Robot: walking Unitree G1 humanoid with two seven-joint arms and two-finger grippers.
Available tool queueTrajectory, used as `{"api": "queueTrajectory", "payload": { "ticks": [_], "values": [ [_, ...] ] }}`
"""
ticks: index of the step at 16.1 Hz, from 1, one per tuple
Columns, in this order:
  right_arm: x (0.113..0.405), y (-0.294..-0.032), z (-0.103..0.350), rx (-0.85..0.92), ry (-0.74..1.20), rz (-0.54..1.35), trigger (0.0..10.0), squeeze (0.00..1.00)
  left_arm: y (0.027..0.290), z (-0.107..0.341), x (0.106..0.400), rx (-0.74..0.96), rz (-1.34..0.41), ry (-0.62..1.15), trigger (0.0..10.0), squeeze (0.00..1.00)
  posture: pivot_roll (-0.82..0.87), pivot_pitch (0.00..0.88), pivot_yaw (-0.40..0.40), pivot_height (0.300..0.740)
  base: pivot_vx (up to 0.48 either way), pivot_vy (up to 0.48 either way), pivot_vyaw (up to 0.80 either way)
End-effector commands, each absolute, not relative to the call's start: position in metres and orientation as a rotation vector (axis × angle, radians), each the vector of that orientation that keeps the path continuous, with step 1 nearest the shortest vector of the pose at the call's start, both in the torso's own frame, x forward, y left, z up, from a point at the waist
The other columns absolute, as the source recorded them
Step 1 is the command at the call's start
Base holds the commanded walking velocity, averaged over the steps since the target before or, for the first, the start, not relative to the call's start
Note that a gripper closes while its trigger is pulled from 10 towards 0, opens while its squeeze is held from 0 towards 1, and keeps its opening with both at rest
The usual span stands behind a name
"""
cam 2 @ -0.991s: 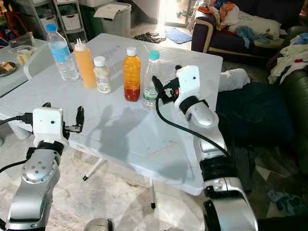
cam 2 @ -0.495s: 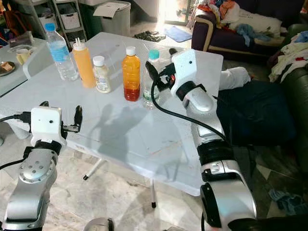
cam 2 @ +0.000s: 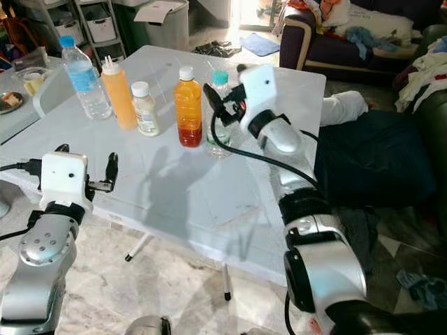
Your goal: Restocking fridge
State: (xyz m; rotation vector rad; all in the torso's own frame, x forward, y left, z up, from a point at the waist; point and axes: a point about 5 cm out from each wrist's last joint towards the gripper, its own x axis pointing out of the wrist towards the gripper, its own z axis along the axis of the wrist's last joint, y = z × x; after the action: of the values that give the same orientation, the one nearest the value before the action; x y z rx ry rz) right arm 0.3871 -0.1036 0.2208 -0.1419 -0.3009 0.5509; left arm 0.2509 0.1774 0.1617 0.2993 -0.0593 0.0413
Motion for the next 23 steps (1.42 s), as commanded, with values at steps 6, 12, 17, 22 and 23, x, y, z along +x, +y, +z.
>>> {"api": "queueTrajectory", "payload": {
  "ticks": [6, 12, 17, 22, 23],
  "values": [
    [0.402, -0.100, 0.241, -0.139, -0.302, 0.499, 10.0, 0.00, 0.184, 0.164, 0.243, 0.327, 0.032, -0.035, 10.0, 0.00, 0.15, 0.000, 0.053, 0.740, 0.000, 0.000, 0.00],
    [0.409, -0.098, 0.240, -0.090, -0.234, 0.500, 10.0, 0.00, 0.186, 0.164, 0.236, 0.349, 0.012, -0.007, 10.0, 0.00, 0.17, 0.005, 0.075, 0.740, 0.000, 0.000, 0.00],
    [0.411, -0.092, 0.238, -0.039, -0.180, 0.552, 0.0, 0.00, 0.189, 0.164, 0.232, 0.359, 0.012, 0.009, 10.0, 0.00, 0.18, 0.023, 0.075, 0.740, 0.000, 0.000, 0.00],
    [0.411, -0.089, 0.238, -0.044, -0.175, 0.574, 0.0, 0.00, 0.188, 0.164, 0.231, 0.359, 0.012, 0.013, 10.0, 0.00, 0.18, 0.026, 0.074, 0.740, 0.000, 0.000, 0.00],
    [0.412, -0.086, 0.235, -0.088, -0.135, 0.570, 0.0, 0.00, 0.187, 0.161, 0.230, 0.352, 0.013, 0.019, 10.0, 0.00, 0.17, 0.030, 0.061, 0.740, 0.000, 0.000, 0.00]
  ]
}}
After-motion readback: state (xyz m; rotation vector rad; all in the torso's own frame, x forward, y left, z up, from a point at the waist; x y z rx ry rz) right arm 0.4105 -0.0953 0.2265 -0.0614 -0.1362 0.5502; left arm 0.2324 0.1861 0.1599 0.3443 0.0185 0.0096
